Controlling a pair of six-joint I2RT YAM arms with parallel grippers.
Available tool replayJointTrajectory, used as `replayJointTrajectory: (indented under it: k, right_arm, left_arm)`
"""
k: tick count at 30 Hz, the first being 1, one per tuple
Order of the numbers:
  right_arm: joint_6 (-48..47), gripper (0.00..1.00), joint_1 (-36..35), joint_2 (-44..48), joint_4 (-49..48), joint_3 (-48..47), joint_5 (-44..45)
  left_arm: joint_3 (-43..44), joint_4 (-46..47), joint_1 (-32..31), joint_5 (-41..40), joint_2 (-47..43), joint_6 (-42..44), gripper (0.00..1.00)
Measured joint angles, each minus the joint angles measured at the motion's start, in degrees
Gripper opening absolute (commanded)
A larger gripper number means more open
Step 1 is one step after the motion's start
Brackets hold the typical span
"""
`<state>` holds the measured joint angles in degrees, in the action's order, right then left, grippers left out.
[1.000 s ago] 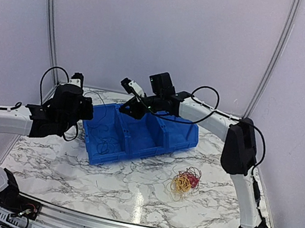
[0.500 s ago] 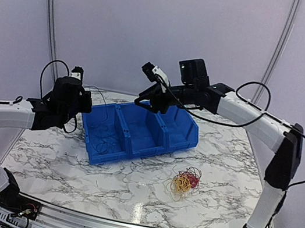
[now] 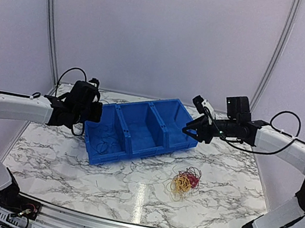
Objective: Untangle the cables
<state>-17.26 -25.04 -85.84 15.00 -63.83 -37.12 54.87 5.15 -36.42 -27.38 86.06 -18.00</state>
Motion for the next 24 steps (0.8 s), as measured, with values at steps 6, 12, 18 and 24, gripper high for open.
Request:
replayJointTrajectory:
  k: [6,12,18,24]
  right_arm:
    - [0.52,0.4,1.49,5.05,-4.02,4.57,-0.68]
    - [0.46,0.35,1.49,5.25,-6.34,4.57,-1.81]
    - [0.24,0.35,1.49,5.25,-6.49,4.57,-2.89]
    - [-1.31,0.34,2.47,5.25,-4.94,4.42,-2.34]
  left_arm:
    - [3.28,-4.46,0.0,1.03,6.84,-0.96,0.1]
    - [8.72,-7.89,0.0,1.05,9.51,-2.71,0.46]
    - [9.79,-11.08,0.0,-0.28,8.66,-3.69,0.5]
    - [10.01,-12.83,-0.72,2.45,1.46,-2.89,0.51]
